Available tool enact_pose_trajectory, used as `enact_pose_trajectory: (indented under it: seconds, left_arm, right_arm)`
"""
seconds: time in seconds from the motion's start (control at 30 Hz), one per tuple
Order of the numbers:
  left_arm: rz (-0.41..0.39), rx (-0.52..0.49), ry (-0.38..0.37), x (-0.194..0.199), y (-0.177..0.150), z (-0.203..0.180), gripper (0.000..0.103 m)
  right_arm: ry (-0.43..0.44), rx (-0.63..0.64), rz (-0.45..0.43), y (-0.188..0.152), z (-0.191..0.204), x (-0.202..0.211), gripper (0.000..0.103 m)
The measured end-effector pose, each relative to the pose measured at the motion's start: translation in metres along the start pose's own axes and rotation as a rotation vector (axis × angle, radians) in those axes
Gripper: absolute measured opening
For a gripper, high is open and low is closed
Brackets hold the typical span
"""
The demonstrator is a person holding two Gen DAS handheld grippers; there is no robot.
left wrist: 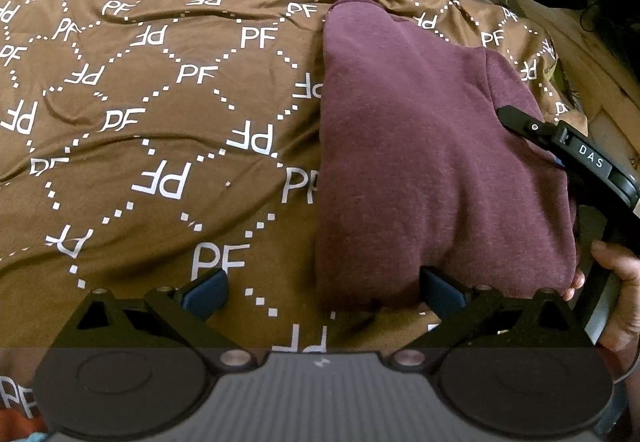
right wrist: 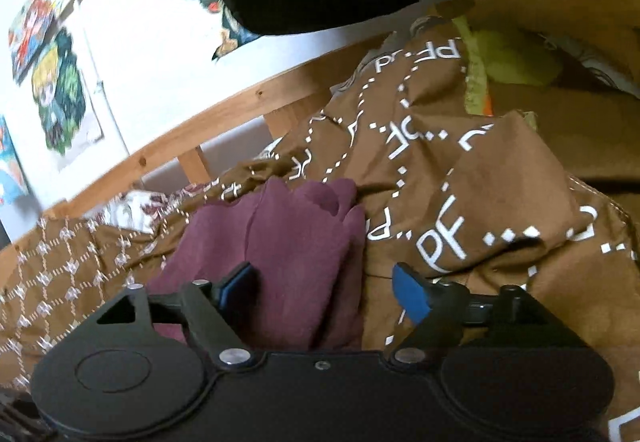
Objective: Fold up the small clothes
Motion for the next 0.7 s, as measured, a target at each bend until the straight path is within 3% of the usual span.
enact_pose_trajectory:
  seconds: [0.23, 0.53, 0.7]
  left_arm:
    - [-0.002, 0.001, 0.002, 0.0001, 0.0002, -0.0002, 0.103]
    - [-0.002, -0.001, 0.002, 0.0002, -0.0002, 0.0001, 0.103]
    - [-0.004, -0.001, 0.003, 0.0005, -0.0003, -0.0002, 0.103]
  right_arm:
    - [0.030, -0.052, -0.020, -0.0006, -0.0028, 0.0017, 0.086]
    - [0.047, -0.024, -0.008, -0.0036, 0.0041, 0.0008, 0.098]
    - [0.054, -0.031, -0.008, -0.0034, 0.0034, 0.0009, 0.099]
Point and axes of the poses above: each gripper's, at about its wrist camera, not at the fingertips, and x roughly against the way its jaws point, z to its left, y to its top, the point moved 9 cm from there along -x, roughly the way its jaws point, and after that the axes turned 2 degrees about -z, right-handed, at the moved point
